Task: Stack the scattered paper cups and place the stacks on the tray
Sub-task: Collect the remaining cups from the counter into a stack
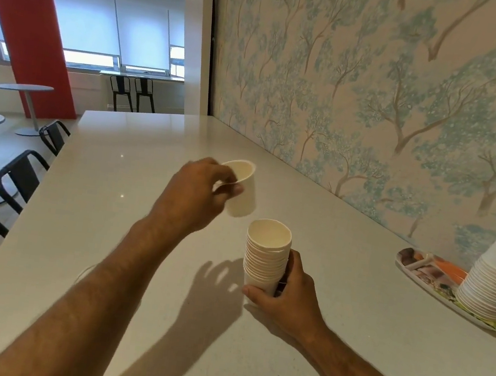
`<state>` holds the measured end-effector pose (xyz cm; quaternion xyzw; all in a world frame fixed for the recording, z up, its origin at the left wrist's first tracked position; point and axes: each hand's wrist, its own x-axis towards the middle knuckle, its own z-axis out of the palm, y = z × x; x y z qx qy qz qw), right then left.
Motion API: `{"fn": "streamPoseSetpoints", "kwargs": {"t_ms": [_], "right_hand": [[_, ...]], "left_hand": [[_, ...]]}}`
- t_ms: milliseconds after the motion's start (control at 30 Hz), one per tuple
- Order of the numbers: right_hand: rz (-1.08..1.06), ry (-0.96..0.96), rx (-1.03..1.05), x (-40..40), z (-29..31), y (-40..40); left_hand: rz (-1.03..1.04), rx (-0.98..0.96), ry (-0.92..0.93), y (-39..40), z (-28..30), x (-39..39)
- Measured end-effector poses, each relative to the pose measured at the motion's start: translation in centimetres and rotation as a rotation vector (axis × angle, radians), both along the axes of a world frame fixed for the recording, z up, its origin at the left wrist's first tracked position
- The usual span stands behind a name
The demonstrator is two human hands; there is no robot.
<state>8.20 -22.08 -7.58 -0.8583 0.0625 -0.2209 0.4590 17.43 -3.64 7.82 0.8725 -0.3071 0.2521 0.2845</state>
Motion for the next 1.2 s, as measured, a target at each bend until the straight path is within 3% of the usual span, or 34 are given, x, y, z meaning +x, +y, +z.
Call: {"fn": "streamPoseSetpoints", "kwargs": {"t_ms": [167,500,567,667,767,933,1200], "right_hand": [[0.019,0.011,0.075,0.2,-0.2,-0.1],[0.037,0.011,0.060,0.1,0.1,0.0],[0.034,0.010,0.071,0.1,0.2,-0.1],[0.037,0.014,0.082,0.0,0.0,0.0],[0.009,-0.003,0.050,-0.1,0.0,0.1],[0.008,0.005,0.019,-0.2,0.2,0.1],[0.025,-0.001,0.008,-0.3,0.3,0.1]], "left_hand": [[-0.180,0.049,-0.121,-2.3,0.8,-3.4],[-0.274,0.624,-0.115,-2.9,-1.4,-4.0],[-0.319,0.601,-0.016,-2.8,-1.4,-4.0],[-0.370,0.408,0.182,-1.7,-0.8,-3.6],[-0.161,0.309,0.242,0.6,-0.2,-1.9],[0.312,0.673,0.545,6.2,-0.5,0.9],[0.499,0.815,0.874,11.1,-3.0,1.3]]}}
